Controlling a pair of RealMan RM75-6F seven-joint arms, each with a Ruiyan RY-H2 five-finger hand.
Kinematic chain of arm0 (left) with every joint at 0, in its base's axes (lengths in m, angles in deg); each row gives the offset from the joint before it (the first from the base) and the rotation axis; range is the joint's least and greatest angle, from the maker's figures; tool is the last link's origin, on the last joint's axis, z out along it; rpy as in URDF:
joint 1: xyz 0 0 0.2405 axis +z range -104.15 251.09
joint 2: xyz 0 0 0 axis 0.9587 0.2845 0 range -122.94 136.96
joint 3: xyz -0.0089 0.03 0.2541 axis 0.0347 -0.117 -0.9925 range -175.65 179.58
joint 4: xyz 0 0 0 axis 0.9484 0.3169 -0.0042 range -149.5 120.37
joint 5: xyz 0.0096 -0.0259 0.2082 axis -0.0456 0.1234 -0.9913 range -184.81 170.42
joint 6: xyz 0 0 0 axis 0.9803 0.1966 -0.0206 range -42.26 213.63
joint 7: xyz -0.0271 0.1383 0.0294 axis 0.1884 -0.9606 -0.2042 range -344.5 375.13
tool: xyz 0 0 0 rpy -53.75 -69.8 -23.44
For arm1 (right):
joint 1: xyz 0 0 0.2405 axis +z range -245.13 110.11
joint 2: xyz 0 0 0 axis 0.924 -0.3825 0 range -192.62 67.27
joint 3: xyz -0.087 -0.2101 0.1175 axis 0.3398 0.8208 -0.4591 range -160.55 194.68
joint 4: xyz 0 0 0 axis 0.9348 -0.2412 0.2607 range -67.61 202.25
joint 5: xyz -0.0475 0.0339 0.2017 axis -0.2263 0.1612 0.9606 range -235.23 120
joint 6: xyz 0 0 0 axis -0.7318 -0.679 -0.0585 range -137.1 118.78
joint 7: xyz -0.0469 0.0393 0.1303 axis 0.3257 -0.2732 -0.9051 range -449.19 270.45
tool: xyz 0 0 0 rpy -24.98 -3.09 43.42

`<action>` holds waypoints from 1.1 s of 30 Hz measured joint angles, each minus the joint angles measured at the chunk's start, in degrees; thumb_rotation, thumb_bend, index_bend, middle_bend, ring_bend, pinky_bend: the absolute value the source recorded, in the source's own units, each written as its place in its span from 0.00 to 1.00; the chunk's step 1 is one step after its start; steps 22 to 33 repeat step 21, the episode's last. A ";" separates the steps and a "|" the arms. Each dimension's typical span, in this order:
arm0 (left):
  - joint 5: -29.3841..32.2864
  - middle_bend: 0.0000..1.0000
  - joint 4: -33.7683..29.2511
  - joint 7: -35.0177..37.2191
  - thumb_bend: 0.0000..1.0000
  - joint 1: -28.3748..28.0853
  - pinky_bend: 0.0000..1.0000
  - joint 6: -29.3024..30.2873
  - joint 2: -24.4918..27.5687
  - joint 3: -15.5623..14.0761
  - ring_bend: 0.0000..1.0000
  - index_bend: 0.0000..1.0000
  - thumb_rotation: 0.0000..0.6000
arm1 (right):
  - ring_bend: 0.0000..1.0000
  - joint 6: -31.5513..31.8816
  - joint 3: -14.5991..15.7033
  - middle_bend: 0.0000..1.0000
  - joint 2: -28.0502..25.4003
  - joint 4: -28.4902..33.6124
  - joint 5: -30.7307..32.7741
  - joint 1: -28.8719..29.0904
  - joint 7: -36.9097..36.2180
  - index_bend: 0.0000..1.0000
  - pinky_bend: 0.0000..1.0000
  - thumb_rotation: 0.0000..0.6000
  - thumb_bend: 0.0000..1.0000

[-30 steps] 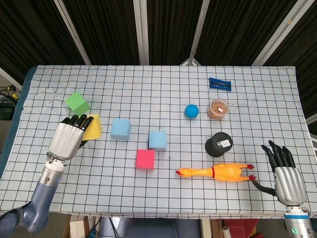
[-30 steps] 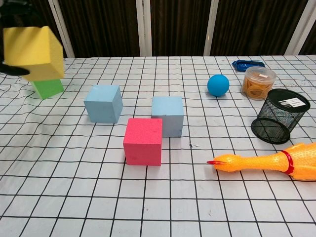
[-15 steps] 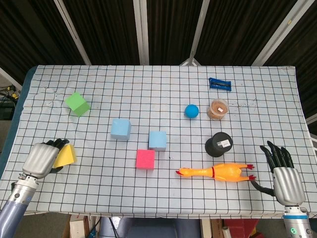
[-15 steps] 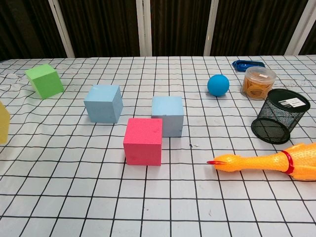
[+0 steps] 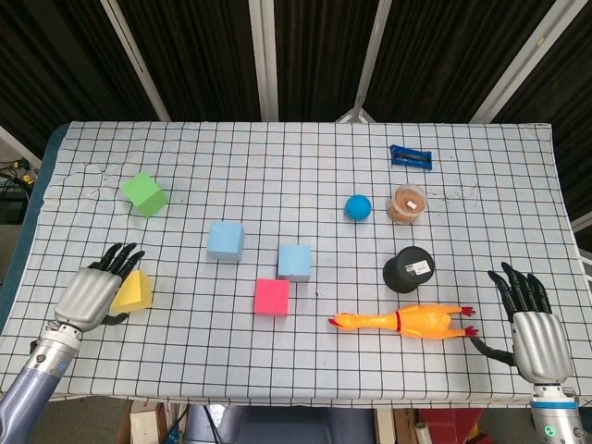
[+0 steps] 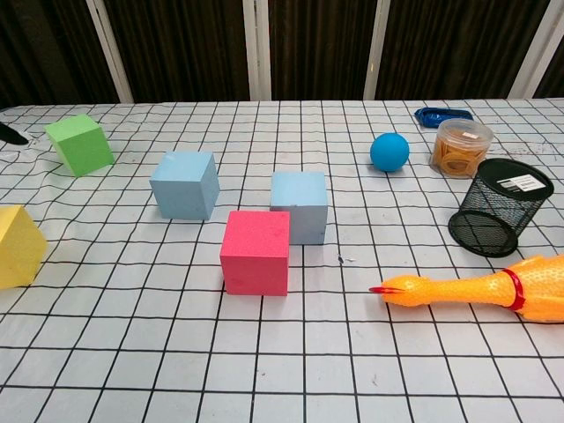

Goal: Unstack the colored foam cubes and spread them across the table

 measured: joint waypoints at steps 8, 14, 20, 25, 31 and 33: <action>-9.59 0.00 -4.08 8.67 0.00 8.28 0.28 15.87 5.28 -0.99 0.00 0.06 1.00 | 0.06 0.01 0.22 0.00 0.03 0.17 -0.47 -0.03 0.13 0.11 0.00 1.00 0.04; -10.55 0.00 -2.36 14.83 0.00 21.23 0.22 28.61 6.25 -3.56 0.00 0.05 1.00 | 0.06 -0.18 0.54 0.00 0.12 0.24 -1.31 0.12 0.42 0.11 0.00 1.00 0.04; -10.44 0.00 1.62 15.03 0.00 24.58 0.21 31.13 2.95 -3.56 0.00 0.06 1.00 | 0.06 0.52 0.79 0.00 0.10 0.44 -2.54 -0.01 0.13 0.11 0.00 1.00 0.04; -10.79 0.00 2.28 15.06 0.00 24.79 0.21 31.31 2.28 -3.42 0.00 0.06 1.00 | 0.06 0.66 0.81 0.00 0.10 0.47 -2.69 -0.06 0.05 0.11 0.00 1.00 0.04; -10.79 0.00 2.28 15.06 0.00 24.79 0.21 31.31 2.28 -3.42 0.00 0.06 1.00 | 0.06 0.66 0.81 0.00 0.10 0.47 -2.69 -0.06 0.05 0.11 0.00 1.00 0.04; -10.79 0.00 2.28 15.06 0.00 24.79 0.21 31.31 2.28 -3.42 0.00 0.06 1.00 | 0.06 0.66 0.81 0.00 0.10 0.47 -2.69 -0.06 0.05 0.11 0.00 1.00 0.04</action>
